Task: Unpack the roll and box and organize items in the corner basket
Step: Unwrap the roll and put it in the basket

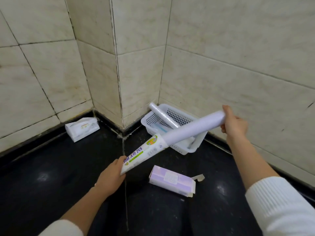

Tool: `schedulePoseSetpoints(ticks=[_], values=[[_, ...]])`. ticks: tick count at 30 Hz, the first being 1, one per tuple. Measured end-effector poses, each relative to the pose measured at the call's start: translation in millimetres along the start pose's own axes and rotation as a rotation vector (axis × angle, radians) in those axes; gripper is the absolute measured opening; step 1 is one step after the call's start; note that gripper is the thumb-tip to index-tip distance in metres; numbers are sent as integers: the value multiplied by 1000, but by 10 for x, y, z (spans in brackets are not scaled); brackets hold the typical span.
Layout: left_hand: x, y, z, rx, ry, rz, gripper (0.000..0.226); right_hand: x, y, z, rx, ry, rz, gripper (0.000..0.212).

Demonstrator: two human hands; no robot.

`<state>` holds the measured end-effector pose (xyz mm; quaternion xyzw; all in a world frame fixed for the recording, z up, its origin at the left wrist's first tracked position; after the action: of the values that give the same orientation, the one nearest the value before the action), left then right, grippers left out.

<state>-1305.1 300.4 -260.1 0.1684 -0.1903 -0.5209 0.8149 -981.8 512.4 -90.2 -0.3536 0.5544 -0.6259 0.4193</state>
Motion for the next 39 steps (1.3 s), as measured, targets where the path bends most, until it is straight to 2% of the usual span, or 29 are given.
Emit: schedulePoseSetpoints(ticks=[5, 9, 11, 14, 17, 22, 31, 34, 39], values=[[-69, -117, -66, -66, -94, 159, 75, -186, 123, 211, -114, 205, -72, 50], [-169, 28, -202, -159, -241, 152, 91, -222, 343, 111, -266, 254, -185, 46], [-264, 130, -200, -197, -261, 147, 92, -287, 434, 51, -288, 268, -235, 53], [-516, 343, -92, -169, -169, 80, 83, -382, 526, -58, -287, 212, -271, 63], [-835, 659, -18, -144, -135, 20, 74, -459, 583, -214, -302, 130, -286, 51], [-1343, 1076, -119, -38, -118, 1, 67, -592, 785, -533, -334, 39, -352, 47], [-1821, 1170, -507, -162, -84, 49, 79, -465, 1418, -889, -517, -188, -559, 32], [-1843, 1212, -552, -221, -41, 35, 78, -484, 1478, -929, -402, -372, -493, 42], [-1855, 1212, -574, -275, -48, 24, 78, -533, 1472, -1042, 160, -602, -210, 49]])
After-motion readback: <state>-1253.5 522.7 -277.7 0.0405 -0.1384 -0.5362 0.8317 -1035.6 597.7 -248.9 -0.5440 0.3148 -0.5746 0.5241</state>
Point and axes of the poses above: each hand's wrist, its own x-axis away from the middle knuckle, its own z-axis out of the back of the hand, y = z × x, the point moved 2 cm from there along -x, towards the middle knuckle, and after that the axes turned 7 degrees about z, right-handed, at the moved point
